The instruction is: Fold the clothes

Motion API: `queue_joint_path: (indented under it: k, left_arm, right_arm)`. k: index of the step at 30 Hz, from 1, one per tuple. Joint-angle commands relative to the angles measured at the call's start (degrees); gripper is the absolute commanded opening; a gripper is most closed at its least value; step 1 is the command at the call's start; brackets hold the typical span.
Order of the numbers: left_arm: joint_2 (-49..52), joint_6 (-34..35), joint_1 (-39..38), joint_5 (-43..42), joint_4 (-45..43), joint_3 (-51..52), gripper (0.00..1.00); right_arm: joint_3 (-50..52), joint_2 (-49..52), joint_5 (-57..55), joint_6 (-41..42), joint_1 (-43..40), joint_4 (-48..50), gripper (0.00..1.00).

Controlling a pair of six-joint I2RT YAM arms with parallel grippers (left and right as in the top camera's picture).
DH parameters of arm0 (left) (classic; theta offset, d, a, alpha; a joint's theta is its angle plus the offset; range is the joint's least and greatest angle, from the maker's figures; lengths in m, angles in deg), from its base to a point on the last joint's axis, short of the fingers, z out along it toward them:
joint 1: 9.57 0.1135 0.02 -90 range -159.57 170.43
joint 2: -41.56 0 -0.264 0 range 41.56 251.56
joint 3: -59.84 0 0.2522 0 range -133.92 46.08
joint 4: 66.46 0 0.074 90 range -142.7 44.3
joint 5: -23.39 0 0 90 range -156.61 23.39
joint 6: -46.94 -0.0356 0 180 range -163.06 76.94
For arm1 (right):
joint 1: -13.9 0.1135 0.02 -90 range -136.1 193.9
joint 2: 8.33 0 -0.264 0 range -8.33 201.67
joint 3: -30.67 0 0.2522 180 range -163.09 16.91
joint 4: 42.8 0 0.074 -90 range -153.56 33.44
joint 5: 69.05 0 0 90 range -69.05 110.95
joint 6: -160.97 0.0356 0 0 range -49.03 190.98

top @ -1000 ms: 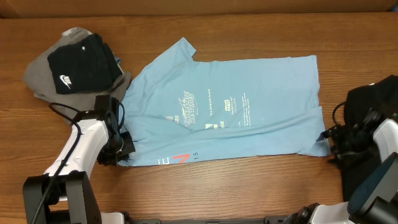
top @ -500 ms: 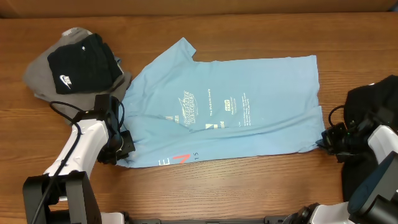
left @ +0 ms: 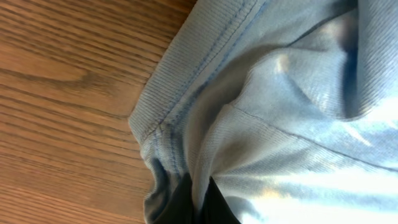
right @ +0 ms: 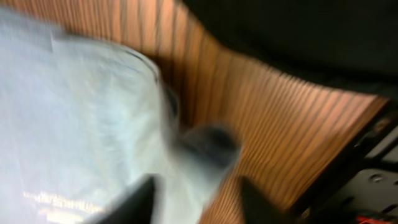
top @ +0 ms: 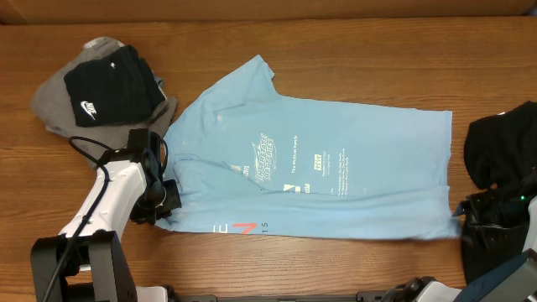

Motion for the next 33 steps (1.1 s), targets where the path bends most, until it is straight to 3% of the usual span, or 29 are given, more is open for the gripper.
queue_joint_path:
  k: [1,3,5,8,10,15,17,25,30,33]
  left_arm:
    - [-0.31,-1.99,0.59,1.68,0.66,-1.77,0.06]
    - [-0.31,-4.63,0.52,-0.70,1.18,-3.19,0.12]
    - [-0.31,-7.32,0.48,-4.63,2.45,-5.77,0.12]
    - [-0.37,-11.13,-0.46,-7.85,5.90,-12.09,0.17]
    - [-0.37,-15.23,-1.81,-10.78,7.63,-17.18,0.30]
    - [-0.35,-20.76,-7.98,-16.28,4.70,-28.46,0.78]
    - [-0.09,-20.76,-10.60,-16.04,0.57,-30.73,0.84]
    - [11.56,-18.36,-15.10,-15.54,-13.16,-36.87,0.79]
    - [25.42,-18.45,-15.13,-15.13,-16.87,-47.78,0.77]
    - [33.07,-18.60,-15.19,-14.82,-20.37,-54.34,0.70]
  right_arm:
    - [-1.60,-0.92,-1.84,-0.26,-0.83,1.46,0.82]
    - [-1.66,-0.92,6.64,-6.45,-0.79,4.55,0.82]
    - [-2.08,-0.92,15.58,-10.67,-0.70,6.97,0.81]
    - [-3.82,-0.92,25.79,-14.49,-0.46,10.84,0.73]
    - [-6.08,-0.92,26.82,-14.49,0.79,11.93,0.71]
    - [-11.43,-0.90,25.77,-14.40,7.67,15.19,0.74]
    - [-12.68,-0.90,24.20,-12.83,10.80,17.70,0.78]
    - [-13.38,0.70,19.85,-8.37,18.21,24.92,0.80]
    - [-13.35,2.14,19.82,-8.37,18.91,23.93,0.80]
    - [-13.35,2.23,19.63,-8.44,18.91,21.92,0.80]
